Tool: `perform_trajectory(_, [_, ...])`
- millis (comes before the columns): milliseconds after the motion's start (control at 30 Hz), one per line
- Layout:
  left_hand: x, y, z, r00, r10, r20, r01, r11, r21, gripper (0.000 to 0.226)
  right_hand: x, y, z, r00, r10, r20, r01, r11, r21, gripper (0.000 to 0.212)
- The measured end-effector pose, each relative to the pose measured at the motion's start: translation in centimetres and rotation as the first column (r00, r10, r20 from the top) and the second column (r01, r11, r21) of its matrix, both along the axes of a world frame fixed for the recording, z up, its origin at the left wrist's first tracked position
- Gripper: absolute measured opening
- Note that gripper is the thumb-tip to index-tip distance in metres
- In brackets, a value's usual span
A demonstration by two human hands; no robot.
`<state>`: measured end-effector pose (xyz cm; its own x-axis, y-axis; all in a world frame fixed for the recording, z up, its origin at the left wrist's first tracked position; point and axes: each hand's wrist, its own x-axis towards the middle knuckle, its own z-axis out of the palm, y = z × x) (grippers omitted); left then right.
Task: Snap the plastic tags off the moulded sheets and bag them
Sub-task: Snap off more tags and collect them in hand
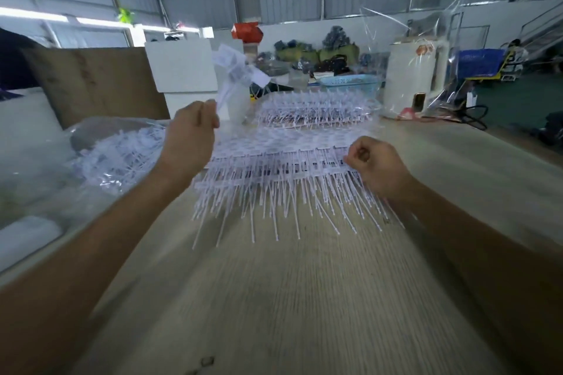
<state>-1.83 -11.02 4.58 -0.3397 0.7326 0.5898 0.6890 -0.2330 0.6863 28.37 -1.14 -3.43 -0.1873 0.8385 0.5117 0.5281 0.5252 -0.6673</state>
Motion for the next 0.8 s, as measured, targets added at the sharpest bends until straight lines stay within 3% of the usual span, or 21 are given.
perform_trajectory(100, [-5.3, -3.7, -2.3, 0.978, 0.111, -0.177, -0.102, 0.993, 0.057, 0.043, 0.3, 0.4, -1.6, 0.994, -0.029, 0.105, 0.023, 0.998, 0.057, 0.014])
perform_trajectory(200, [-9.4, -7.2, -3.7, 0.889, 0.232, -0.395, -0.215, 0.973, 0.088, 0.042, 0.2, 0.6, -1.7, 0.988, -0.022, 0.153, 0.008, 0.996, 0.091, 0.011])
perform_trajectory(367, [-17.3, -11.6, -5.5, 0.782, 0.277, -0.558, -0.300, 0.952, 0.051, 0.047, -0.1, 0.7, -1.8, 0.960, -0.036, 0.278, -0.003, 0.990, 0.138, 0.010])
perform_trajectory(500, [-22.7, -11.6, -7.2, 0.599, 0.308, -0.739, -0.450, 0.893, 0.007, 0.023, -0.3, 0.7, -1.6, 0.955, -0.043, 0.294, 0.006, 0.992, 0.127, 0.010])
perform_trajectory(567, [-23.7, -10.5, -7.3, 0.566, 0.343, -0.749, -0.533, 0.846, -0.016, 0.019, -0.3, 0.7, -1.6, 0.952, -0.041, 0.304, 0.002, 0.992, 0.127, 0.010])
perform_trajectory(633, [-23.4, -9.0, -6.5, 0.617, 0.342, -0.709, -0.539, 0.840, -0.064, 0.029, -0.3, 0.6, -1.6, 0.951, -0.042, 0.306, 0.000, 0.991, 0.137, 0.011])
perform_trajectory(700, [-22.8, -6.5, -5.1, 0.721, 0.372, -0.585, -0.564, 0.805, -0.184, 0.044, -0.4, 0.6, -1.5, 0.950, -0.045, 0.310, 0.002, 0.990, 0.138, 0.010])
perform_trajectory(800, [-20.9, -2.8, -3.5, 0.801, 0.361, -0.477, -0.560, 0.733, -0.386, 0.033, -0.4, 0.7, -1.6, 0.947, -0.055, 0.316, 0.013, 0.991, 0.133, 0.007])
